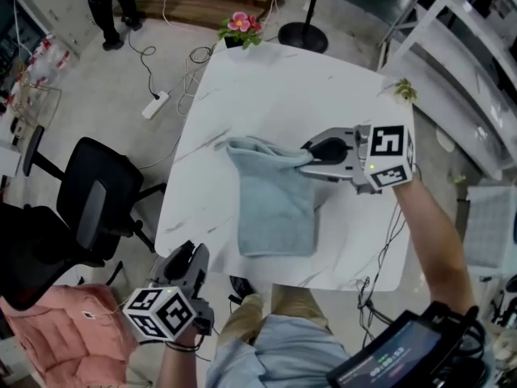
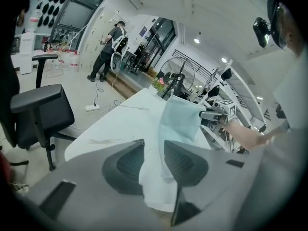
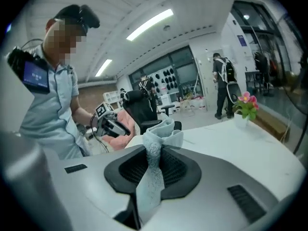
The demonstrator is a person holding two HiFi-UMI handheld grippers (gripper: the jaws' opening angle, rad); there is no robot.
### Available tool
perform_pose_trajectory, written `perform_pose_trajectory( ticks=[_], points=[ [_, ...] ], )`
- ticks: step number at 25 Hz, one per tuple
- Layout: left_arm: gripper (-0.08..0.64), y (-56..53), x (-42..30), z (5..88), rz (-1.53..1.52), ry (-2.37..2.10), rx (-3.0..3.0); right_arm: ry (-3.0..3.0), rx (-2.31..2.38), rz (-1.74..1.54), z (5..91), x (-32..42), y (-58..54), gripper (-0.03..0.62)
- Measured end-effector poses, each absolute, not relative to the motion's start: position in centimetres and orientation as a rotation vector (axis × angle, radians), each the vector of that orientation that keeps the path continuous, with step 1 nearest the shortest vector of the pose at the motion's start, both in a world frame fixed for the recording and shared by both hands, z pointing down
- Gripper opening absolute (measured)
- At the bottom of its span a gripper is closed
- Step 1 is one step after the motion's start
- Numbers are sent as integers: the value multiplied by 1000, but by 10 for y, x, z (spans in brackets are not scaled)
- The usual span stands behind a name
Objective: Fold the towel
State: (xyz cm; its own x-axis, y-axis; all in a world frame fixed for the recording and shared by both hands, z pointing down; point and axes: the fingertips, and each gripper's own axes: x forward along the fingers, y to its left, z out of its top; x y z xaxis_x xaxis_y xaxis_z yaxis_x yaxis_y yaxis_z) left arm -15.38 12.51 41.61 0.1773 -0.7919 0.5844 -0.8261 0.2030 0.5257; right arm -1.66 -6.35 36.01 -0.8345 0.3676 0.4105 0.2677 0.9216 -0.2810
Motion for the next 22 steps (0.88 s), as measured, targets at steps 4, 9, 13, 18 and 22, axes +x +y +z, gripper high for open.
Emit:
perform_pose_trajectory(
  ticks=[4, 9, 13, 18, 22],
  points=[
    [133, 135, -148, 410, 61, -1589, 1599, -2597, -514, 27, 361, -5, -19, 77],
    [133, 144, -136, 409, 92, -1563, 1637, -2551, -504, -254, 374, 13, 22, 78],
    [132, 143, -122, 414, 132, -1527, 1653, -2506, -450, -455, 391, 24, 41, 80],
    [132, 142, -103, 426, 168, -1467, 1693, -2385, -456, -722, 429, 38, 69, 86],
    [132, 139, -93, 435, 199, -1431, 1717, -2254, -468, -872, 467, 53, 76, 110]
  ],
)
